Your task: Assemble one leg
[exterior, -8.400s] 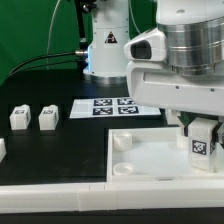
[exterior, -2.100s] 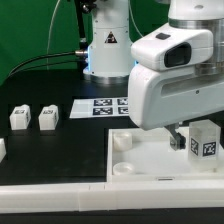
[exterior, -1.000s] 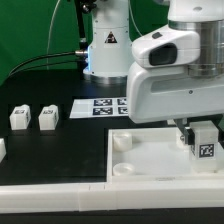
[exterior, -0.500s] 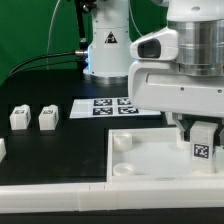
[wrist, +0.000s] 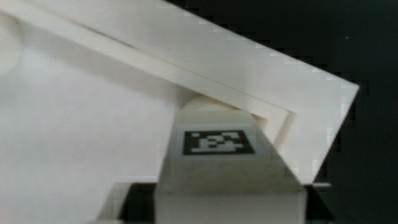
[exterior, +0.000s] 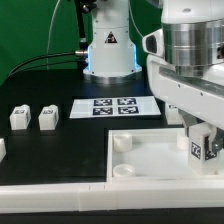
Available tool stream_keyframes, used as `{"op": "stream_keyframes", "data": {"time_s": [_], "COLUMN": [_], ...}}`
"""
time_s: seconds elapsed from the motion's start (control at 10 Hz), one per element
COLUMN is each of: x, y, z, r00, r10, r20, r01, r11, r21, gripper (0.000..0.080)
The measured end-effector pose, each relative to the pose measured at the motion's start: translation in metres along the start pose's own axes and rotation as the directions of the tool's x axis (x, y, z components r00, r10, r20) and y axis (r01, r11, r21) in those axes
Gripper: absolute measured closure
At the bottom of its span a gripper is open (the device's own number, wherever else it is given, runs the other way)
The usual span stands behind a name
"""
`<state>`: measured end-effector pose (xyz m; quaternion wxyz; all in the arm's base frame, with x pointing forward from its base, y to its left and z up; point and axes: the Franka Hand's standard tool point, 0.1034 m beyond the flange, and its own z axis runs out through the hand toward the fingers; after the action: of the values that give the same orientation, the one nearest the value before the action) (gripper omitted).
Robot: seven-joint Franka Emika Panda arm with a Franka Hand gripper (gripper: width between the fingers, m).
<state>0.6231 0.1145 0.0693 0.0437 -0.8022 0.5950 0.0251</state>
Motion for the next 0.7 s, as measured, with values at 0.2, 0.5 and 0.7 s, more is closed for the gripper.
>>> {"op": "stream_keyframes", "data": {"time_s": [0.2,0.5,0.7], "x": [-0.0021,-0.0042,-0.0043], "y": [-0.0006,-0.0007,-0.0002], "z": [0.0,0.0008,0.0017], "r00": [0.99,0.984,0.997], "r10": [0.14,0.179,0.078], "r20": [0.011,0.023,0.023], "r01": [-0.14,-0.179,-0.078], "r11": [0.99,0.984,0.997], "r21": [0.002,0.002,0.002], "gripper": [0.0506,0.0255,0.0183]}}
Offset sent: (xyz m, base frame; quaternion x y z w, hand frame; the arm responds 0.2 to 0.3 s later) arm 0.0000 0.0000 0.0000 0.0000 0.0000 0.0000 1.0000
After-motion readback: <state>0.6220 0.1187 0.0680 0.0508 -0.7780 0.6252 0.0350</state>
